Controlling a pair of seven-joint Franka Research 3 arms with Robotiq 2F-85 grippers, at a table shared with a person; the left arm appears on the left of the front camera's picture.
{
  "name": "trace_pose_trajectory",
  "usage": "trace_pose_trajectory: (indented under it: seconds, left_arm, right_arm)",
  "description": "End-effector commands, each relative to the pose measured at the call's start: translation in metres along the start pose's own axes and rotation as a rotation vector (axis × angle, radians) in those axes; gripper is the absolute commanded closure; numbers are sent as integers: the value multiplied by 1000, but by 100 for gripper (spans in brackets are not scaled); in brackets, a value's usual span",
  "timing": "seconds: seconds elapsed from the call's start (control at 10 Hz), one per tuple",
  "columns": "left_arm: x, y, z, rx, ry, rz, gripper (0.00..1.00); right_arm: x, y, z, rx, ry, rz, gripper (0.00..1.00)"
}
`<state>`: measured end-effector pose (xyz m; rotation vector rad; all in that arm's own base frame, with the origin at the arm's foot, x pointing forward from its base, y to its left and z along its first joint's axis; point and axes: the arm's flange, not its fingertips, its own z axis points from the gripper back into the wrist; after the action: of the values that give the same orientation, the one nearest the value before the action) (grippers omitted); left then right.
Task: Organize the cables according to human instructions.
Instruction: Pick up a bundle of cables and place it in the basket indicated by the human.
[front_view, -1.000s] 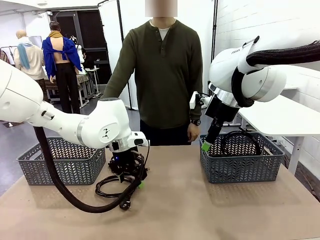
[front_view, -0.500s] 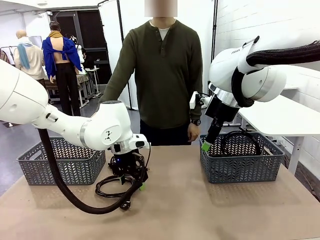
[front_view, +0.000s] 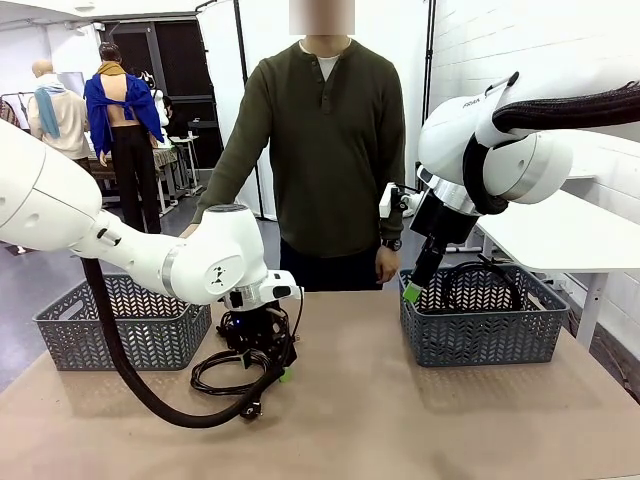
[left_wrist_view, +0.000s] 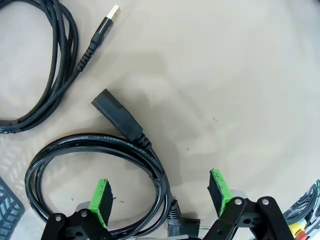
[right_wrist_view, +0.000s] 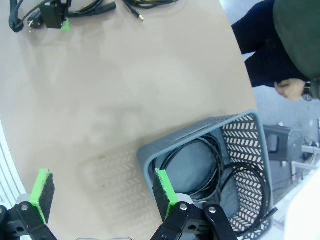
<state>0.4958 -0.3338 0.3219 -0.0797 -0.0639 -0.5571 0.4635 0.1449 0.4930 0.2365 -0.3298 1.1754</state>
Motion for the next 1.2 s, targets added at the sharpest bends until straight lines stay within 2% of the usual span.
trace_pose_trajectory:
  seconds: [0.0, 0.5, 0.6, 1.0, 1.1]
  left_arm:
    - [4, -1, -5, 22, -11, -25, 0]
    - [5, -1, -11, 15, 17, -11, 0]
    - [6, -1, -11, 15, 26, -12, 10]
    - [9, -3, -10, 20, 53, -8, 86]
    - [9, -2, -11, 17, 57, -4, 100]
  right_arm:
    - [-1, 0, 0, -2, 0, -6, 0]
    - [-1, 0, 0, -2, 0, -6, 0]
    - [-1, 0, 0, -2, 0, -6, 0]
    - [-1, 0, 0, -2, 0, -6, 0]
    - [-1, 0, 0, -2, 0, -6, 0]
